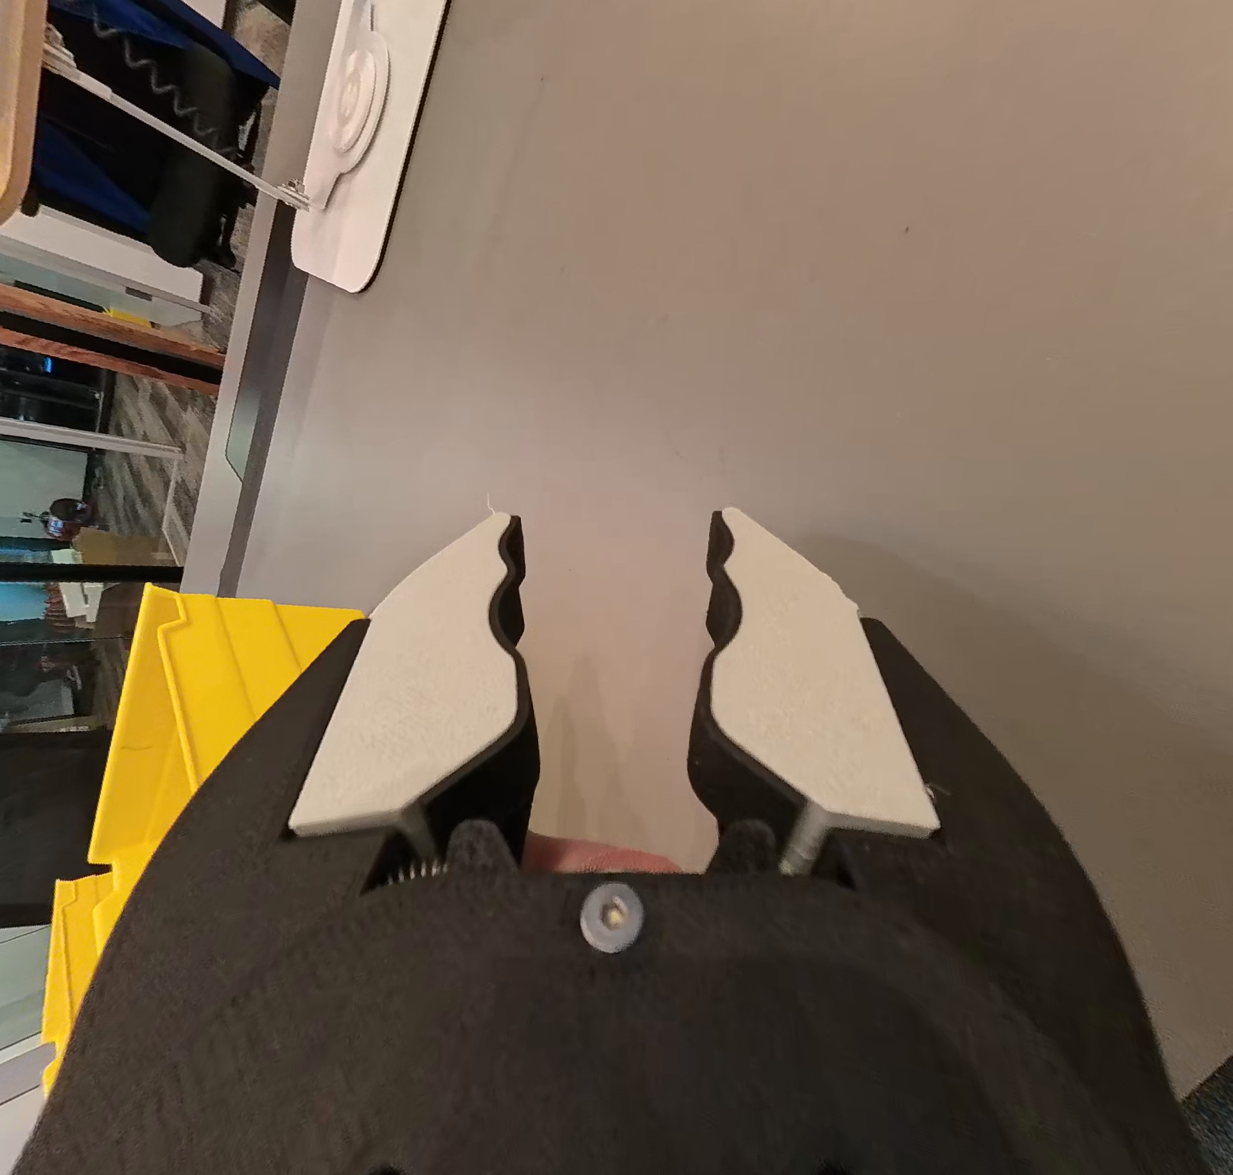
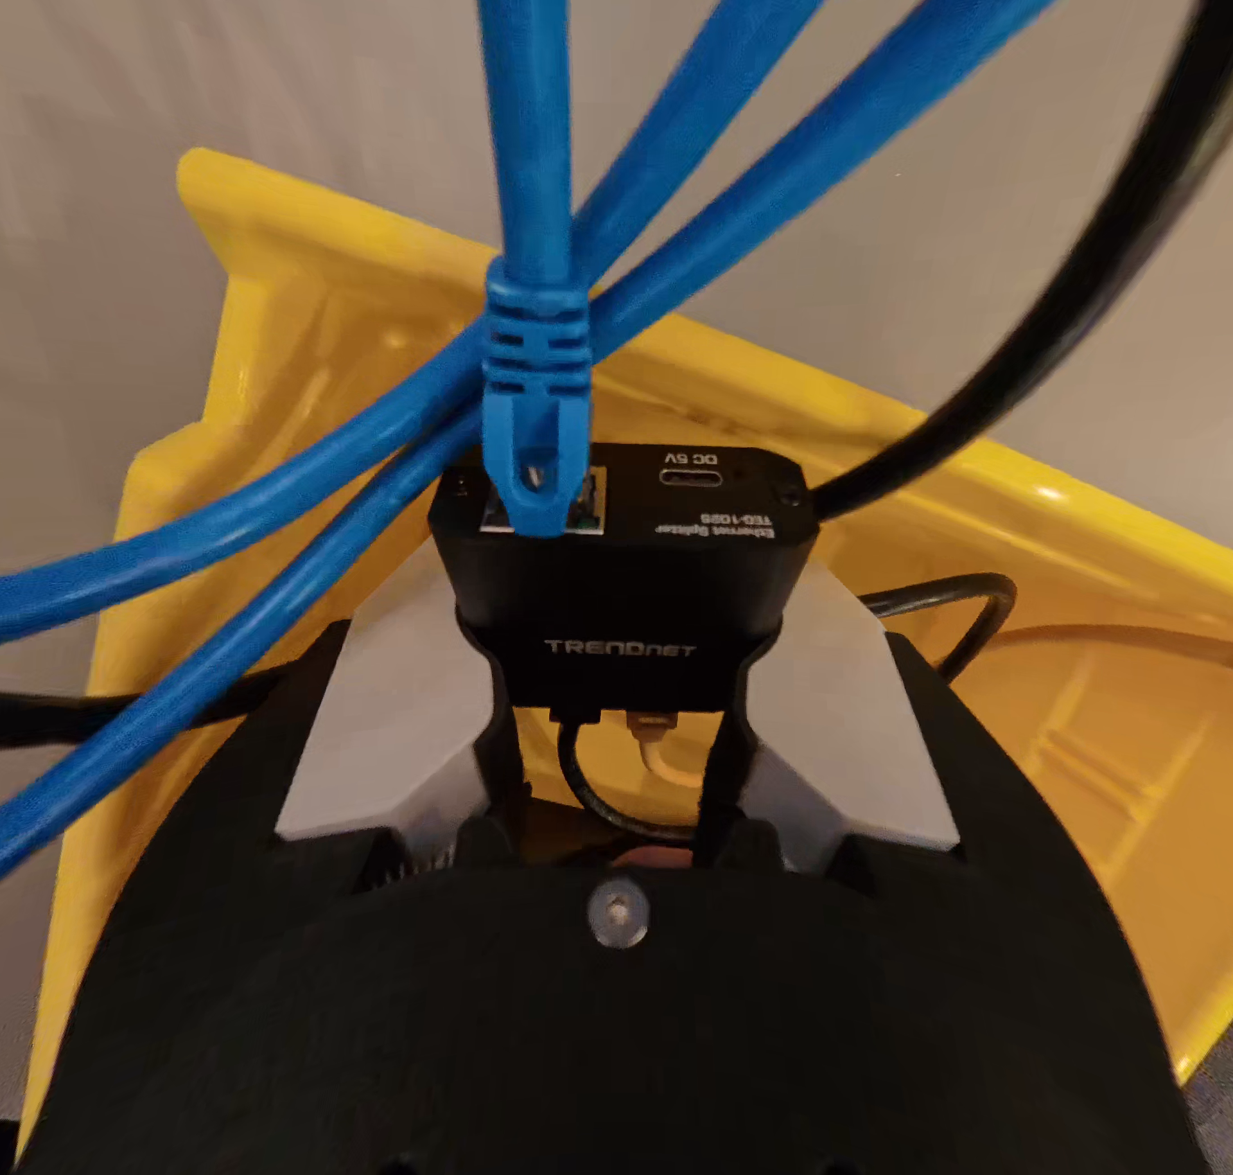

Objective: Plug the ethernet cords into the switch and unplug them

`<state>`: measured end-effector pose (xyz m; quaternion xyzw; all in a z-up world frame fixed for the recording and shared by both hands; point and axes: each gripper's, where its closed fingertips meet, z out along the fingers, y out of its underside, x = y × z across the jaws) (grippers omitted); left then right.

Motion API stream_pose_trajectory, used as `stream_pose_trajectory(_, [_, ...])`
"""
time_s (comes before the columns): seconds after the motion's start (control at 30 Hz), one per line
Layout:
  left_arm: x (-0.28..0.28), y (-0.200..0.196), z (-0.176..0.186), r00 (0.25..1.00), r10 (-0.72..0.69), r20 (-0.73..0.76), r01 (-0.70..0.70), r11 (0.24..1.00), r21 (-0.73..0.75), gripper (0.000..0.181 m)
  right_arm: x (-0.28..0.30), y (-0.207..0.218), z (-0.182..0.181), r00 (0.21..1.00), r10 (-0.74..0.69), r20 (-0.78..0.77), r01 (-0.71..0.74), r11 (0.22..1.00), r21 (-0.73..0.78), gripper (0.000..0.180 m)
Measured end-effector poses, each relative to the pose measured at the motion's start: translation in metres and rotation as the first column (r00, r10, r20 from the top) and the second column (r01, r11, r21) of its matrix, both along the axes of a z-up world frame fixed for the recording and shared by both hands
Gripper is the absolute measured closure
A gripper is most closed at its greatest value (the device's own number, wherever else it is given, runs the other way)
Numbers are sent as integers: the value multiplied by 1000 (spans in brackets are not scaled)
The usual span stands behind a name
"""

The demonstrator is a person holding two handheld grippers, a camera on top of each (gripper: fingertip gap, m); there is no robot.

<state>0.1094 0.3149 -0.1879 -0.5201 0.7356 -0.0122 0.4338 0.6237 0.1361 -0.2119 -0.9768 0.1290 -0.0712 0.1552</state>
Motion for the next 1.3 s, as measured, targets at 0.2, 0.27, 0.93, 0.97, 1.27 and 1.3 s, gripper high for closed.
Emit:
stream_pose_trajectory(0.2, [-1,0,-2,1000,-3,-16,3,1000,-2,128,-5,2,-10,999,36,-28,-38,997,-68,108])
stream_pose_trajectory(0.27, [-1,-1,-2,1000,-6,-20,6,1000,-1,128,-9,2,-14,997,38,-62,-44,994,-95,107])
stream_pose_trajectory(0.93, [-8,7,3,999,8,-43,-8,1000,1,127,-13,-10,25,986,169,8,-169,985,-41,107])
stream_pose_trajectory(0.97, [-8,6,3,999,8,-45,-8,1000,2,127,-13,-10,28,985,174,14,-174,984,-37,104])
stream_pose_trajectory(1.27, [-8,7,-4,998,9,-63,-9,1000,-11,127,-14,-15,62,981,194,26,-194,981,23,82])
stream_pose_trajectory(1.3, [-8,7,-4,998,9,-63,-10,1000,-13,127,-14,-17,67,981,194,28,-195,980,34,85])
